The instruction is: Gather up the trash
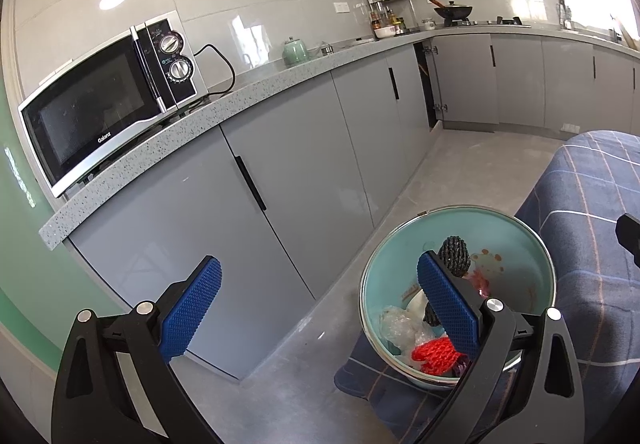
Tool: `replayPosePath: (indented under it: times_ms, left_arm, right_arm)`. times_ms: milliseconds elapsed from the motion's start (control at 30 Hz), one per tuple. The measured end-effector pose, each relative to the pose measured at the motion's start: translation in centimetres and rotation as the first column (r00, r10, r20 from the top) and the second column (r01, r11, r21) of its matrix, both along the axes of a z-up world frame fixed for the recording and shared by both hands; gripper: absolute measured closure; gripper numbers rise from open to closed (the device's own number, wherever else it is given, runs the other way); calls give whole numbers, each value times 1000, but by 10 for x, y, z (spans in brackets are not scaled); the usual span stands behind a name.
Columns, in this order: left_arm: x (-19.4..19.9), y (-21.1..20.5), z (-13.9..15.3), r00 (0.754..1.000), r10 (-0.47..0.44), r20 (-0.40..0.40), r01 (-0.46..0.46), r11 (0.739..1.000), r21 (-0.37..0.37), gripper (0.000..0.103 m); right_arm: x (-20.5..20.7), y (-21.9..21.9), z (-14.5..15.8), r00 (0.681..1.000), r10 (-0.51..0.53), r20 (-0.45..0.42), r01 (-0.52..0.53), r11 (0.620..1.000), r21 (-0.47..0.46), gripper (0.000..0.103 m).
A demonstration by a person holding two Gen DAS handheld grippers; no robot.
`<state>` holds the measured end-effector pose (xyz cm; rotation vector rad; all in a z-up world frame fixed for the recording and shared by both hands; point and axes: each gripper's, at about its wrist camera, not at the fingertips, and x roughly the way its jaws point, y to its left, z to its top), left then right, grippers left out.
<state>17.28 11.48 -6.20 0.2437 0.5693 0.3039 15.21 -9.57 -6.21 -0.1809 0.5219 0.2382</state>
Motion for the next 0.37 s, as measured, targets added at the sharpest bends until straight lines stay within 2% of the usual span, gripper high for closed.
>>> replayPosePath:
  times_ms: [367]
  left_arm:
    - [0,0,2,1000,-17,-4,17,1000,-22,6]
  right_arm:
    - [-3,-3,1,1000,-4,6,4,1000,1,17]
